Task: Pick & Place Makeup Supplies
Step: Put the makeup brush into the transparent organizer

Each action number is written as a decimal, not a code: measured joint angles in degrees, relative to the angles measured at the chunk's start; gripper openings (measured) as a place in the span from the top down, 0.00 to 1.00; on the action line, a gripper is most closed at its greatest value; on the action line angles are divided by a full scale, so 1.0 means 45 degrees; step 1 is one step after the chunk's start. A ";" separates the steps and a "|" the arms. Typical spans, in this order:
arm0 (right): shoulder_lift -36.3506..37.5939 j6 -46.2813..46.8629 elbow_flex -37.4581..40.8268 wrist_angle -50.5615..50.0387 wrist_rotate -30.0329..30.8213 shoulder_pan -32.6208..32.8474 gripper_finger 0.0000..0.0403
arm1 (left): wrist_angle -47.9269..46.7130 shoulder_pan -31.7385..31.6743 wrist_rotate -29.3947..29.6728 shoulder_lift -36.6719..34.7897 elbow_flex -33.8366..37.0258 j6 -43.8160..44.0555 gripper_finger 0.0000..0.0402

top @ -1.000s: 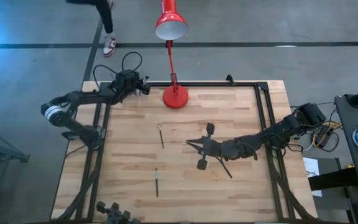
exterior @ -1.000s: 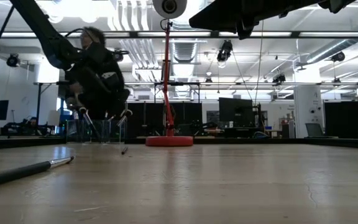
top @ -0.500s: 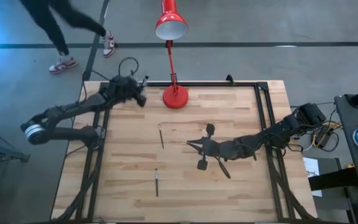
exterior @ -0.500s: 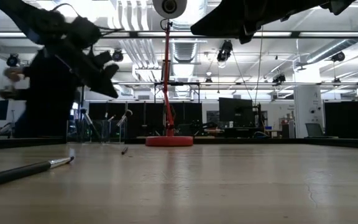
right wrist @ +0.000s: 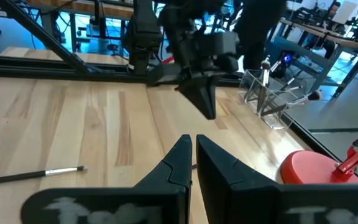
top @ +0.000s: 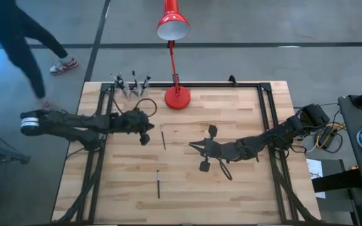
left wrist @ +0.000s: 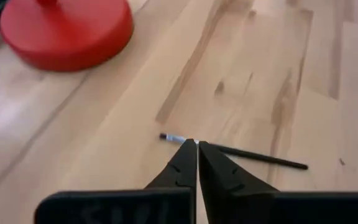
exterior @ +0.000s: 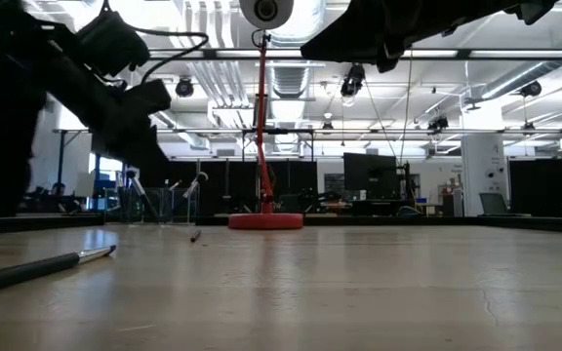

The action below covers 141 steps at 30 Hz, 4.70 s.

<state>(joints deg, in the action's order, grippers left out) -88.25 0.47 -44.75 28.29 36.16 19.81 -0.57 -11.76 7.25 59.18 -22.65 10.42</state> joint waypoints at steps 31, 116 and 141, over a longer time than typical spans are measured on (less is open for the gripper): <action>-0.0005 0.0145 0.0000 -0.0165 0.0000 0.0015 0.96 | -0.1886 -0.0270 0.1136 0.7372 -0.4303 0.3506 0.71; -0.1151 0.0418 0.0622 0.0995 -0.0034 -0.0287 0.96 | 0.2265 0.0997 -0.1606 0.9274 -0.4971 -0.0730 0.77; -0.1146 0.0421 0.0622 0.0879 -0.0034 -0.0287 0.96 | 0.1789 0.1687 -0.2390 0.8722 -0.5010 -0.1924 0.77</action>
<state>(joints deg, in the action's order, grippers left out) -93.41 2.37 -41.95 32.25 36.01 18.52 7.48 -4.16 -3.51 98.43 -45.19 1.76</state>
